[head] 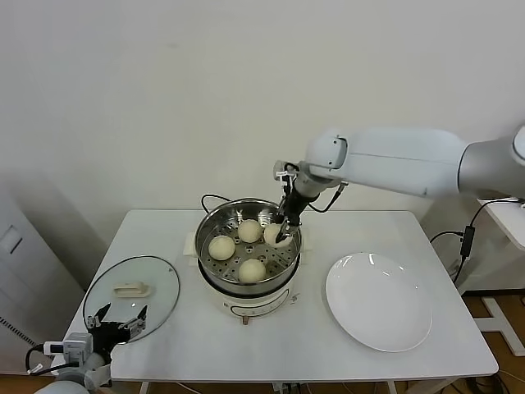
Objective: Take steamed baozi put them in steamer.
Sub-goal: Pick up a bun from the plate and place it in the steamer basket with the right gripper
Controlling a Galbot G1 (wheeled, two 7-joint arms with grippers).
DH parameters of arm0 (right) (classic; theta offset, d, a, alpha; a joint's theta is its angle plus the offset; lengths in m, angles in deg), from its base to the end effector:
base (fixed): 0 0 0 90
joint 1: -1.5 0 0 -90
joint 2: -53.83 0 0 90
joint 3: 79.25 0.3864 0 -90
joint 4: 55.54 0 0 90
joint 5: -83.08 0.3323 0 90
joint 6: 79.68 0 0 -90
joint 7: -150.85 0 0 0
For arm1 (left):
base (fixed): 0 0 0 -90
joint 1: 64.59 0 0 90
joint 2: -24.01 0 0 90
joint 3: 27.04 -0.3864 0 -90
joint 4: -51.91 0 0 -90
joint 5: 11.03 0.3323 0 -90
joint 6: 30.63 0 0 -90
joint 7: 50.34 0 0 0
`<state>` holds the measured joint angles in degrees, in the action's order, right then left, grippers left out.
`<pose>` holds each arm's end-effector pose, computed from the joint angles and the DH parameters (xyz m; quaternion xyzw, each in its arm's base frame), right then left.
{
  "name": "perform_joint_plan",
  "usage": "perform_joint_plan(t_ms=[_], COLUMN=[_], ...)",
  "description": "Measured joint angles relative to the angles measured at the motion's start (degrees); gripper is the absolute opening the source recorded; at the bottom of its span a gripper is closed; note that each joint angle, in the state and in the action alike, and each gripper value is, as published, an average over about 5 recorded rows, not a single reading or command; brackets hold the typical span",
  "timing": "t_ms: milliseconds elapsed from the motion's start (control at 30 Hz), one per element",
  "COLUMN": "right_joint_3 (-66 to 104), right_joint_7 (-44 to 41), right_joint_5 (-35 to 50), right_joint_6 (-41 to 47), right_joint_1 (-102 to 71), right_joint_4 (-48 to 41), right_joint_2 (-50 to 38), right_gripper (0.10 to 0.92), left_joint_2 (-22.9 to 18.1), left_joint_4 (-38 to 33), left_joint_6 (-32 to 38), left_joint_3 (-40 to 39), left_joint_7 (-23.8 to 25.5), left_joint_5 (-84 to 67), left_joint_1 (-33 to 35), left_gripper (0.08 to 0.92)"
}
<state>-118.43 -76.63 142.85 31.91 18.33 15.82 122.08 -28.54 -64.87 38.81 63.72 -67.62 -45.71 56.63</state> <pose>0.5821 0.0442 -0.0317 0.5562 -0.5849 0.4533 0.3781 0.1575 0.1470 -0.3124 0.0126 -0.9674 -0.0506 0.2480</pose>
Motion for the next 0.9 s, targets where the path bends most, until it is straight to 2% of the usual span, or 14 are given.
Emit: perform_joint_plan(t_ms=[467, 567, 900], right_joint_3=[1.3, 1.7, 3.5], right_joint_7=[3.4, 3.9, 4.2], right_joint_5=[-2.4, -2.6, -2.5], right_joint_6=[1.2, 1.3, 1.3], right_joint_1=[-5.2, -5.9, -6.3], right_joint_4=[-1.9, -2.3, -2.4], right_joint_2=[0.9, 0.9, 0.0], right_gripper=[0.437, 0.491, 0.774], left_joint_2=[0.0, 0.1, -0.1], left_joint_4=[0.4, 0.5, 0.5], left_joint_6=[0.1, 0.1, 0.2], left_joint_3=[0.3, 0.4, 0.5], left_joint_7=[0.0, 0.0, -0.1], left_joint_5=[-0.2, -0.2, -0.2], left_joint_1=[-0.2, -0.2, -0.2], left_gripper=[0.823, 0.823, 0.823])
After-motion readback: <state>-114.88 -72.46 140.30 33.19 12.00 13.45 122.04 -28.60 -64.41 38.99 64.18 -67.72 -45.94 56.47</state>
